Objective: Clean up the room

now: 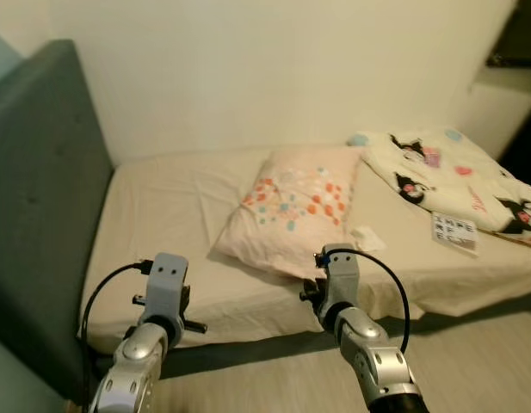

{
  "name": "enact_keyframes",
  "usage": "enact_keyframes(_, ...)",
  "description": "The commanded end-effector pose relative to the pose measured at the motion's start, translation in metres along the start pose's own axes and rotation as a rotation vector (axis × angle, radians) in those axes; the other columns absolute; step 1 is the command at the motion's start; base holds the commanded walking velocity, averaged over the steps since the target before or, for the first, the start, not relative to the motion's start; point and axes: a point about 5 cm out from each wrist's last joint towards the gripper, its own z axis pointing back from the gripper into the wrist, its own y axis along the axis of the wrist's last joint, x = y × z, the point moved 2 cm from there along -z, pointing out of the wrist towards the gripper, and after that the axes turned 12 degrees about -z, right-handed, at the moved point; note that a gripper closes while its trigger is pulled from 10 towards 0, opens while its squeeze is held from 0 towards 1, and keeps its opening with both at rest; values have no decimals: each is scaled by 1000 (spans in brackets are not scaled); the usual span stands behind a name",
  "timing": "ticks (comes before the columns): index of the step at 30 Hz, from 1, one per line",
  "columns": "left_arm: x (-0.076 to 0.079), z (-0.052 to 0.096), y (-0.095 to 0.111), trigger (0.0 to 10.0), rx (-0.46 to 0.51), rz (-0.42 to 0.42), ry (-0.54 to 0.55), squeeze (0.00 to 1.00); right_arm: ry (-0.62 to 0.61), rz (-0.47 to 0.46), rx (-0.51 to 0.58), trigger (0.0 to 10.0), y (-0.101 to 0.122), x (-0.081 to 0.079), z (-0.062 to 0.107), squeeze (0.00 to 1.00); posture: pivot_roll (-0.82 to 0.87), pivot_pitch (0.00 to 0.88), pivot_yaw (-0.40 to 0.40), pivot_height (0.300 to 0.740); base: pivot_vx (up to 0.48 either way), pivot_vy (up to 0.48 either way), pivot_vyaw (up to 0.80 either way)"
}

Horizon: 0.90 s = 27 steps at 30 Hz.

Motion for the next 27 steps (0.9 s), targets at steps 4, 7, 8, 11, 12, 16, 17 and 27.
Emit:
enact_keyframes(4, 2, 2, 0, 10000, 11, -4, -1, 0, -11, 3, -1, 10000, 0, 5, 0, 0, -71, 47, -28, 729, 0, 0, -800)
enact_keyframes(7, 3, 2, 1, 10000, 16, 0, -4, 0, -11, 5, 0, 10000, 1, 5, 0, 0, -73, 48, -27, 729, 0, 0, -800)
enact_keyframes(8, 3, 2, 2, 10000, 16, 2, -4, 0, -12, 6, 0, 10000, 1, 5, 1, 0, -75, 49, -24, 729, 0, 0, -800)
enact_keyframes(11, 2, 2, 2, 10000, 17, 5, 3, 0, -11, 10, 0, 10000, 1, 5, 1, 0, -78, 51, -23, 729, 0, 0, -800)
enact_keyframes(12, 2, 2, 2, 10000, 17, 5, 3, 0, -11, 10, 0, 10000, 1, 5, 1, 0, -78, 51, -23, 729, 0, 0, -800)
enact_keyframes(16, 1, 1, 2, 10000, 19, 15, 21, 0, -5, 30, -1, 10000, 2, 5, 0, 0, -79, 54, -21, 729, 0, 0, -800)
enact_keyframes(17, 1, 1, 2, 10000, 19, 15, 21, 0, -5, 30, -1, 10000, 2, 5, 0, 0, -79, 54, -21, 729, 0, 0, -800)
enact_keyframes(27, -5, 4, 6, 10000, 65, 55, 58, 0, 100, 50, 6, 10000, 4, -10, -3, 0, -81, 57, -21, 729, 0, 0, -80)
